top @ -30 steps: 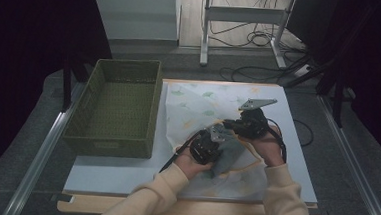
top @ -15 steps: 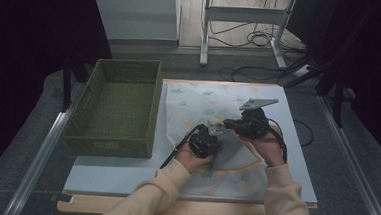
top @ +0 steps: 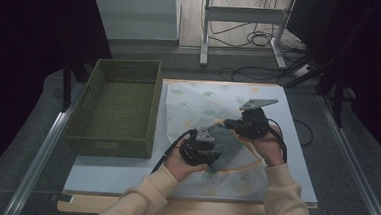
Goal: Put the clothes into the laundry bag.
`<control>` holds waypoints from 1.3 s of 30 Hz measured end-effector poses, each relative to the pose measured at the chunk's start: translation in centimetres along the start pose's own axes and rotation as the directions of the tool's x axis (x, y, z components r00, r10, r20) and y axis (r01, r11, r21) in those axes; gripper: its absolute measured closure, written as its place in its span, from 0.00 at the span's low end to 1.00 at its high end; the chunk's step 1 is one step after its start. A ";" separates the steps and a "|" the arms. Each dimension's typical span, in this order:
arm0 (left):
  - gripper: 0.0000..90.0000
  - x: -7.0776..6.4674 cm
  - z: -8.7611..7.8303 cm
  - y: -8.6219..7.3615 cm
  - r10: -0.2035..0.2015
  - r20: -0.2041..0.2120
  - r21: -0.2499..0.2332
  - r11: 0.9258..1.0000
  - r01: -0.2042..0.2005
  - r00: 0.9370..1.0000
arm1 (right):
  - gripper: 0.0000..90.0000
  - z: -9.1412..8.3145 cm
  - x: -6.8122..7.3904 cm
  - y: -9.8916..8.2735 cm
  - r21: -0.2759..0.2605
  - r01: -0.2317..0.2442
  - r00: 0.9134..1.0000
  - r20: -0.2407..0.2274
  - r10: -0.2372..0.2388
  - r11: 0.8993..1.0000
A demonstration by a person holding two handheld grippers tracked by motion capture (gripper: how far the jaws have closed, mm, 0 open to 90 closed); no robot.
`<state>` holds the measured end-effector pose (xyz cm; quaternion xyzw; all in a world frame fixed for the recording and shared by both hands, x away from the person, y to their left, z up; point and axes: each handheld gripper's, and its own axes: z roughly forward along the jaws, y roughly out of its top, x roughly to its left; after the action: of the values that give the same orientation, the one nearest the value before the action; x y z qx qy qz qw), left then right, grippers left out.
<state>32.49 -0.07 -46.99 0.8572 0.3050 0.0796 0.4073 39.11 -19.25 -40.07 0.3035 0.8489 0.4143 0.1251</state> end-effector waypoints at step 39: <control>0.97 2.4 5.5 -0.5 0.021 -0.171 0.104 0.995 -0.003 0.985 | 0.99 0.0 0.1 0.0 0.003 0.001 1.000 -0.008 -0.001 1.000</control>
<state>36.27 -2.00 -51.26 0.8688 0.3375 0.1401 0.3342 39.04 -19.23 -40.08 0.3018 0.8500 0.4143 0.1215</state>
